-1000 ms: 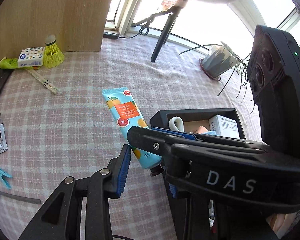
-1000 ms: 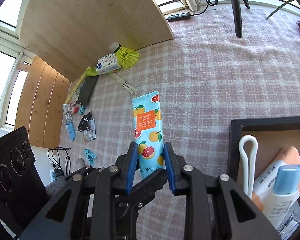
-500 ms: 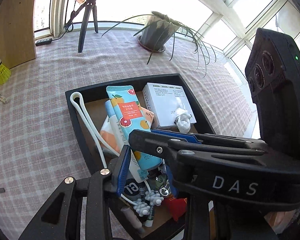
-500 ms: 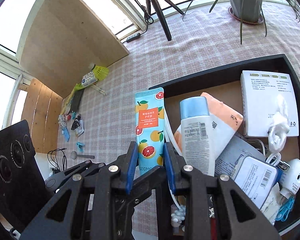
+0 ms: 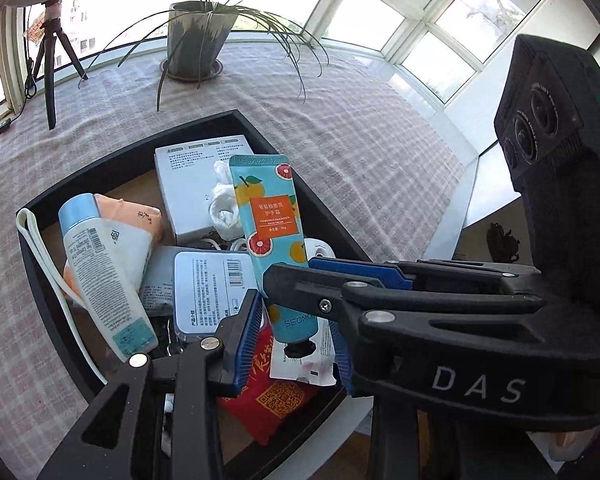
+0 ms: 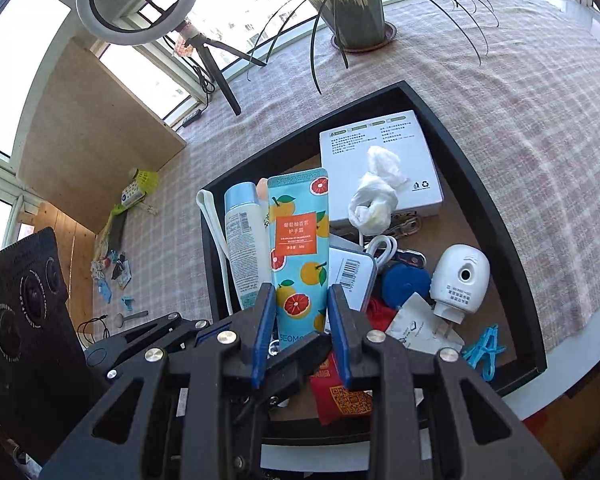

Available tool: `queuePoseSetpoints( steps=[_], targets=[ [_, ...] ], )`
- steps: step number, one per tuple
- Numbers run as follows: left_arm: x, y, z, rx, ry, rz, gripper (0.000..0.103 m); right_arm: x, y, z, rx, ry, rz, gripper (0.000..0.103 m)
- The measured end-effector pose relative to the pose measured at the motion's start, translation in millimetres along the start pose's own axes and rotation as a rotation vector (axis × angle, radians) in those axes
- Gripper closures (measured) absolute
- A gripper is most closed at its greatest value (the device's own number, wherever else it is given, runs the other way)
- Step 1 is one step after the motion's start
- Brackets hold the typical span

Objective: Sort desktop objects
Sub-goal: 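Carry the hand-cream tube into the black tray and release it, then move both grippers back over the table toward the spoon and teal clothespin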

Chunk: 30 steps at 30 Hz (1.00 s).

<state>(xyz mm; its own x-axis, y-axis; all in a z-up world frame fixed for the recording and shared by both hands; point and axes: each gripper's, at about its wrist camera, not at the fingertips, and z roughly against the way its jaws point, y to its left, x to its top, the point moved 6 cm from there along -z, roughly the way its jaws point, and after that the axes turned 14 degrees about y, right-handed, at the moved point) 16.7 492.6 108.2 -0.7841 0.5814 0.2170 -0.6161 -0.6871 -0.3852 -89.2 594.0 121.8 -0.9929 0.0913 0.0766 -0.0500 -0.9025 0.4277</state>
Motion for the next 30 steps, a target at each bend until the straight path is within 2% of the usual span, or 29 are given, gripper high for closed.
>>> queuePoseSetpoints(
  steps=[7,10,15,23,26,30],
  targets=[
    [-4.3,21.7,1.9,0.039,-0.006,0.058,0.072,-7.3,-14.3,10.8,-0.049,-0.029,-0.008,0.07],
    [-9.1,37.5,9.7,0.055,-0.019,0.089,0.072,-6.4,-9.6,7.6,-0.047,-0.03,0.001,0.063],
    [-22.6,74.8,24.8,0.1,-0.037,0.156,0.072,-3.7,11.2,-9.3,-0.068,-0.013,0.062,0.062],
    [-58.9,159.0,51.3,0.172,-0.064,0.316,0.072,3.9,61.2,-40.7,-0.072,0.0,0.179,0.06],
    [-81.3,197.0,62.4,0.196,-0.069,0.406,0.072,5.1,76.8,-48.2,-0.081,-0.006,0.223,0.06],
    [-116.6,250.2,76.9,0.226,-0.078,0.544,0.072,4.3,119.0,-77.5,-0.08,-0.003,0.341,0.06]
  ],
)
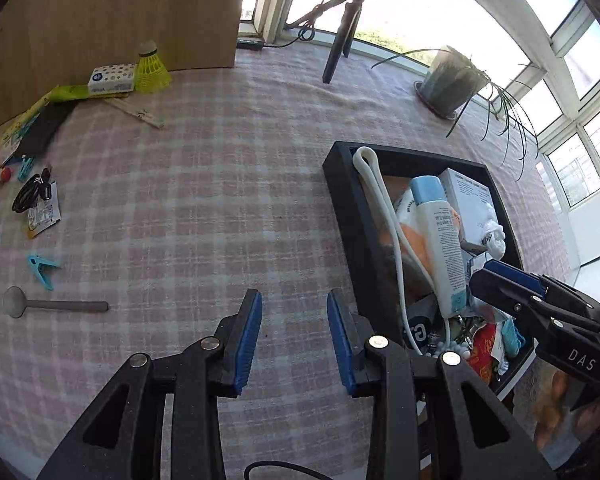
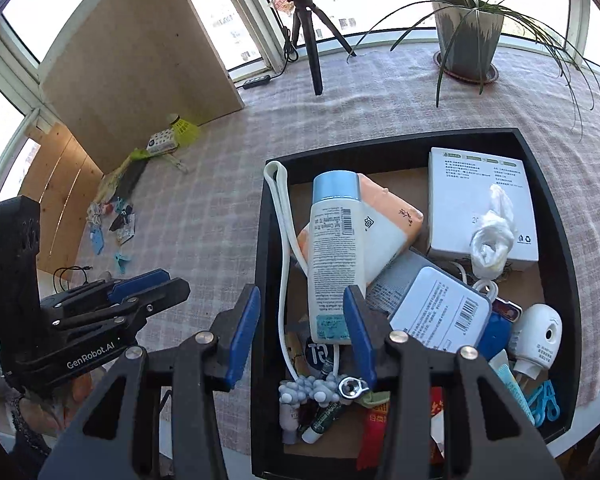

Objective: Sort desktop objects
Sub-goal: 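Move both grippers back over the table toward the spoon and teal clothespin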

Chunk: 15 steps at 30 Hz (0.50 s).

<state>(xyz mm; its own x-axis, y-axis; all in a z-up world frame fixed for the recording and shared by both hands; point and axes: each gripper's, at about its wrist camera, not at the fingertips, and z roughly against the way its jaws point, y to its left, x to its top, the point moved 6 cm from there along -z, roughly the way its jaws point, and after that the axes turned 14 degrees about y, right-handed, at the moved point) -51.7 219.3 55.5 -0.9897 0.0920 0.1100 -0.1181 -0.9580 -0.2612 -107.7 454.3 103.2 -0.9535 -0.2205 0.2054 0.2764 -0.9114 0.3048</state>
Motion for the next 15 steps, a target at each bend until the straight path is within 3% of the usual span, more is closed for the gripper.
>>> queuePoseSetpoints(
  steps=[7,14,15],
  targets=[
    [-16.3,109.8,4.3,0.031,-0.009,0.248,0.072,12.5,64.1,-42.6,-0.014,0.049,0.182,0.06],
    [-45.0,208.0,1.6,0.004,0.006,0.512,0.072,36.7,161.5,-86.6,0.028,0.145,0.395,0.06],
    [-49.4,219.6,0.8,-0.003,0.006,0.549,0.072,36.7,161.5,-86.6,0.028,0.145,0.395,0.06]
  ],
)
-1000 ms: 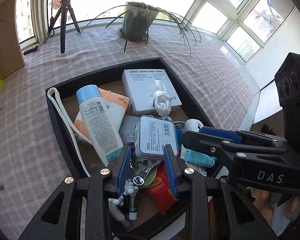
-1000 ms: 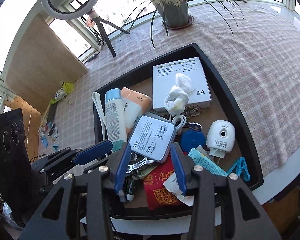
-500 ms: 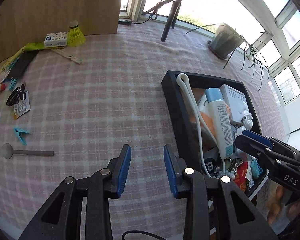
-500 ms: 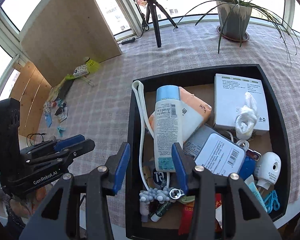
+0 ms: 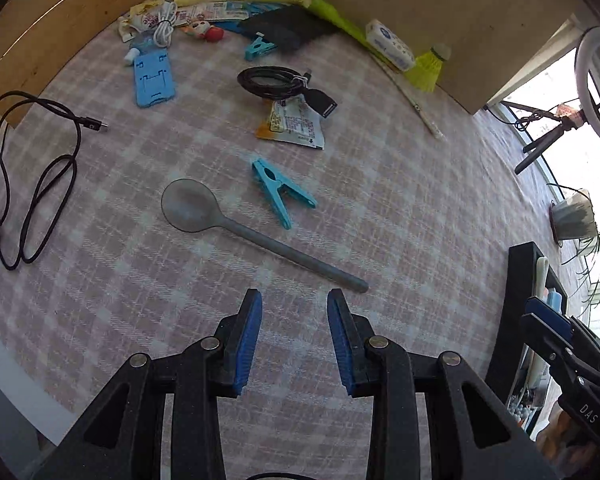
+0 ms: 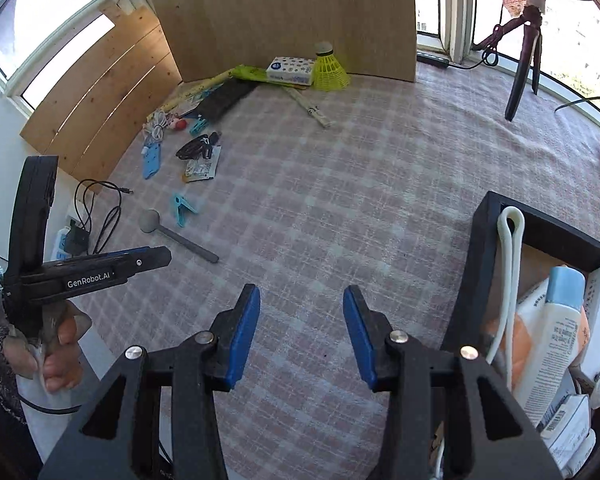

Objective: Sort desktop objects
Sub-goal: 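Move both grippers back over the table toward the spoon and teal clothespin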

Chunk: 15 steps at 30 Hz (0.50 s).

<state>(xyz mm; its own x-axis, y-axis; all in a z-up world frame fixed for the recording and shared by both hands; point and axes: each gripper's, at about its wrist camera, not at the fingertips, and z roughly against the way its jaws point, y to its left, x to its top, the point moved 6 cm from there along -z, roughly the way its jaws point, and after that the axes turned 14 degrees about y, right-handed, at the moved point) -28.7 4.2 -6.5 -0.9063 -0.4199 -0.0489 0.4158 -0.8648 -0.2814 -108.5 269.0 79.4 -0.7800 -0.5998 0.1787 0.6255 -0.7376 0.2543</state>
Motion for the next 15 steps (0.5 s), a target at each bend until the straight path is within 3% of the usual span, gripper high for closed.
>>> queuePoseSetpoints(
  steps=[7,11,15],
  targets=[
    [14.3,49.1,-8.9,-0.02,-0.025,0.174,0.072,43.8,65.7,-41.4,0.017,0.071,0.154,0.06],
    [24.5,60.1,-8.0,-0.095,-0.033,0.243,0.072,66.7,107.4,-72.1,0.035,0.111,0.231,0.06],
    [35.7,66.5,-6.3,-0.106,-0.054,0.303,0.072,80.3,125.7,-88.6,0.037,0.123,0.261,0.06]
  ],
)
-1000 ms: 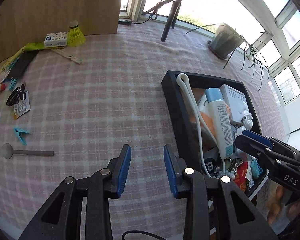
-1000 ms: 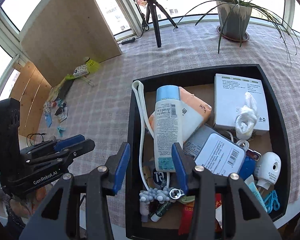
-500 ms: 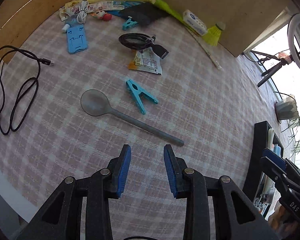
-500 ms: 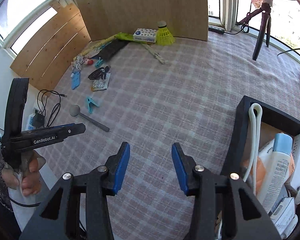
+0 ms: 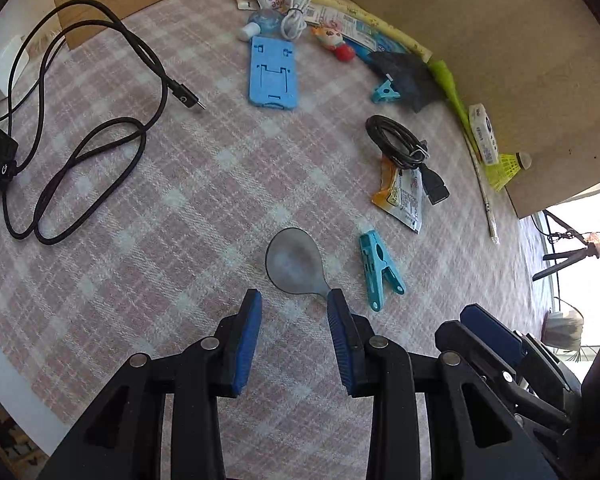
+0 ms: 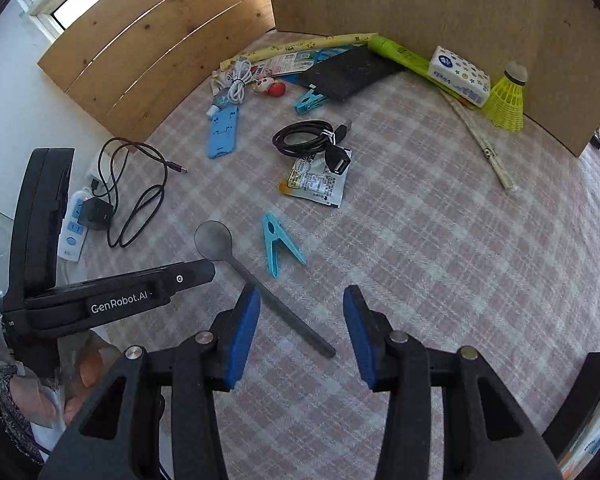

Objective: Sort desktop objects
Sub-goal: 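Move both grippers back over the table toward the spoon and teal clothespin, then grasp the grey spoon with the left gripper while the right gripper grasps the teal clothespin, then carry the grey spoon and teal clothespin toward the black tray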

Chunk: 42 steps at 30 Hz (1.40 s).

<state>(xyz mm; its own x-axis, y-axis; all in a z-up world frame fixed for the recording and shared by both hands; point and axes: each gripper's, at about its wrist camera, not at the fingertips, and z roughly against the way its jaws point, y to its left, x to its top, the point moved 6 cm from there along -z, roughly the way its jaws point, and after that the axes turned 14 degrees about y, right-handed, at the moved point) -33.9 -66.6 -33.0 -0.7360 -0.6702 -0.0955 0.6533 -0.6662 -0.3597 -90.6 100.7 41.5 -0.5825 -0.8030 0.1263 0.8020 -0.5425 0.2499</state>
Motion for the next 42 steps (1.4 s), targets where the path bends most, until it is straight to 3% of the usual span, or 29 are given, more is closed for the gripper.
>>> queuePoseSetpoints(
  steps=[10,17,22,24,25,32,42],
  targets=[
    [18.9,4.4,-10.4,-0.021,0.009,0.053,0.072,36.3,18.9,-50.3,0.002,0.059,0.047,0.06],
    [28.9,-13.2,-17.6,0.006,0.001,0.003,0.072,44.5,8.9,-65.0,-0.026,0.095,0.039,0.063],
    [31.7,-26.8,-25.7,0.024,0.007,-0.029,0.088,45.3,2.3,-63.5,-0.043,0.106,0.037,0.079],
    [33.2,-31.1,-27.8,0.048,-0.001,-0.041,0.09,44.5,0.9,-62.8,-0.046,0.106,0.046,0.079],
    [34.1,-33.3,-30.4,0.056,0.005,-0.047,0.098,43.6,-0.6,-62.2,-0.046,0.106,0.042,0.079],
    [36.1,-52.8,-33.6,0.04,-0.001,-0.102,0.101,33.4,-27.1,-50.0,-0.048,0.089,-0.043,0.079],
    [8.8,-103.4,-1.9,-0.015,-0.03,-0.263,0.101,-7.5,-71.7,13.0,0.011,-0.026,-0.168,0.079]
  ],
)
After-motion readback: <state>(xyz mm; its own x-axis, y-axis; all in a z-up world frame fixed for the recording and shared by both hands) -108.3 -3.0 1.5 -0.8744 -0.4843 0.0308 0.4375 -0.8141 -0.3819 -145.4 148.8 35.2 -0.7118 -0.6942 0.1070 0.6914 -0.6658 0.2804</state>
